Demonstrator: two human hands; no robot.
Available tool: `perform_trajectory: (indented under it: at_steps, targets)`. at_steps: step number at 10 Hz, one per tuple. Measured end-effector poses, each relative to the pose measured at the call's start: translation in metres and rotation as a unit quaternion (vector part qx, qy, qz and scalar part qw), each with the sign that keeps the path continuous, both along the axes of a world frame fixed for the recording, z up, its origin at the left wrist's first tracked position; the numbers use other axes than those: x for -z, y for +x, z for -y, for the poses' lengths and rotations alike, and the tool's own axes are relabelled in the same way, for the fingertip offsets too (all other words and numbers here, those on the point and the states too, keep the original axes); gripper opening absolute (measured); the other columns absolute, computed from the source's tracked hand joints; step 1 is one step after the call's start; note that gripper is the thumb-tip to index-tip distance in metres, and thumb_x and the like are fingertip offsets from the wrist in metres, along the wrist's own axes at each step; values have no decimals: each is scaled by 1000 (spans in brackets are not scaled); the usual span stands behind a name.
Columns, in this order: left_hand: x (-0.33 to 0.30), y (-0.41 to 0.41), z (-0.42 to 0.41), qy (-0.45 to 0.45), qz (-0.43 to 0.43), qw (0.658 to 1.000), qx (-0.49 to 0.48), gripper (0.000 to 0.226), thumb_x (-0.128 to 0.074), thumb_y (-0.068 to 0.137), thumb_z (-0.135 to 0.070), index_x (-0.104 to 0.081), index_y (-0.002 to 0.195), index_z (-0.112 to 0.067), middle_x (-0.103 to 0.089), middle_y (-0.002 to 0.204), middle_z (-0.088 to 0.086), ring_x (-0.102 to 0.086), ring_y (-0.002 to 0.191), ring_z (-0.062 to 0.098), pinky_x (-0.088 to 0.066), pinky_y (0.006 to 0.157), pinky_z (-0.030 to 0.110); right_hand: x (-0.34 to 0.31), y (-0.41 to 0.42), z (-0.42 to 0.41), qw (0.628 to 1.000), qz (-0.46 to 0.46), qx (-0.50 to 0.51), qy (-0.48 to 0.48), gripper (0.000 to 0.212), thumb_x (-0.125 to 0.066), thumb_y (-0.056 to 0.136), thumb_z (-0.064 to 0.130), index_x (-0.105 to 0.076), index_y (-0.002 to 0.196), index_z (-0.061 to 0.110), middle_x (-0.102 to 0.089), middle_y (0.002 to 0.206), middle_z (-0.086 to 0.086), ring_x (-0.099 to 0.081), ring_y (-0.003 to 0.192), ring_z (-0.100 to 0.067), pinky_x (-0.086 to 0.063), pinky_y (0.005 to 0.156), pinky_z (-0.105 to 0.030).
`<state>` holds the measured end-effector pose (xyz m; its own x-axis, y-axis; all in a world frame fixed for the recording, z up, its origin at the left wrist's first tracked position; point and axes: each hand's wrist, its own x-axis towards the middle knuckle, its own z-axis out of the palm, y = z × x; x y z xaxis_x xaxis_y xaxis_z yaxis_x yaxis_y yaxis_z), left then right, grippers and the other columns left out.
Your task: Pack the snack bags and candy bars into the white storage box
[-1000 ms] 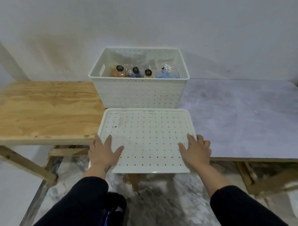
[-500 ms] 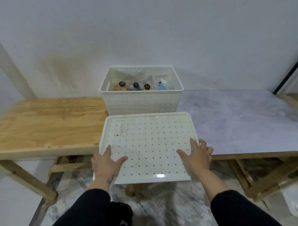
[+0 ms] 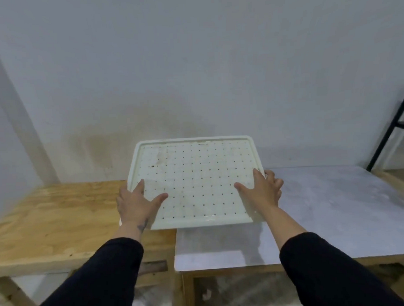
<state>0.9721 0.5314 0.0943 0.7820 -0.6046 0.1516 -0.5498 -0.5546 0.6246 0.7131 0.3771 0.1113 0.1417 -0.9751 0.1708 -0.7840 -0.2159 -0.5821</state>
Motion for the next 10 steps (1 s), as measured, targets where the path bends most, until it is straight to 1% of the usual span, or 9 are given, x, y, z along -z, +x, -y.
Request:
perform_trajectory:
  at_steps: [1, 2, 3, 5, 6, 7, 8, 9, 10]
  targets:
    - [-16, 27, 38, 12, 26, 999, 16, 95, -59, 68, -74, -37, 144, -22, -21, 153, 16, -16, 141, 37, -21, 115, 51, -18, 20, 42, 1000, -20, -5, 9, 75, -59, 76, 64, -41, 137, 23, -27, 146, -6, -24, 125, -32, -31, 100, -41]
    - [-27, 55, 81, 33, 47, 998, 27, 94, -53, 66, -80, -44, 139, -21, -26, 150, 17, -18, 139, 38, -26, 112, 52, -32, 40, 87, 999, -34, -10, 21, 75, -58, 77, 64, -42, 137, 23, -30, 143, -7, -25, 125, -32, -32, 98, -40]
    - [-32, 74, 120, 45, 54, 997, 35, 85, -54, 67, -78, -52, 130, -21, -31, 146, 17, -25, 134, 39, -33, 108, 52, -34, 59, 128, 998, -42, -17, 39, 74, -55, 78, 62, -40, 139, 22, -31, 141, -7, -25, 124, -32, -33, 97, -39]
    - [-11, 97, 176, 164, 61, 983, 53, 81, -44, 73, -79, -49, 132, -22, -41, 141, 14, -36, 129, 35, -38, 101, 45, -5, 80, 192, 989, -97, -35, 105, 72, -46, 83, 59, -36, 143, 21, -33, 141, -7, -25, 128, -32, -34, 100, -42]
    - [4, 106, 186, 208, 91, 973, 52, 84, -27, 73, -84, -51, 125, -23, -44, 138, 15, -34, 129, 36, -38, 100, 45, 7, 89, 211, 985, -119, -61, 113, 74, -44, 85, 62, -33, 145, 21, -28, 147, -8, -25, 133, -34, -35, 103, -45]
    - [7, 112, 191, 199, 79, 976, 41, 89, -25, 74, -84, -45, 134, -22, -39, 141, 15, -39, 126, 35, -42, 101, 44, 15, 96, 218, 982, -90, -76, 147, 81, -43, 85, 65, -22, 150, 21, -16, 154, -8, -35, 135, -34, -38, 103, -44]
    - [18, 119, 194, 172, 42, 983, 43, 88, -35, 79, -78, -34, 145, -20, -27, 146, 12, -54, 116, 29, -48, 96, 40, 26, 97, 220, 983, -109, -80, 121, 82, -37, 86, 69, -19, 151, 22, -13, 156, -8, -38, 135, -33, -41, 103, -43]
    - [7, 111, 194, 53, 41, 997, 38, 75, -47, 84, -65, -43, 140, -16, -30, 151, 8, -39, 133, 26, -36, 109, 43, 20, 95, 220, 980, -94, -100, 144, 75, -38, 87, 65, -25, 148, 23, -12, 157, -9, -31, 138, -34, -37, 108, -44]
    - [15, 112, 161, -155, 47, 985, -51, 58, -50, 89, -53, -53, 130, -12, -38, 148, 13, -33, 137, 30, -27, 113, 51, -7, 69, 217, 970, -54, -174, 160, 63, -48, 90, 57, -31, 146, 33, -11, 160, -2, -14, 147, -25, -22, 117, -40]
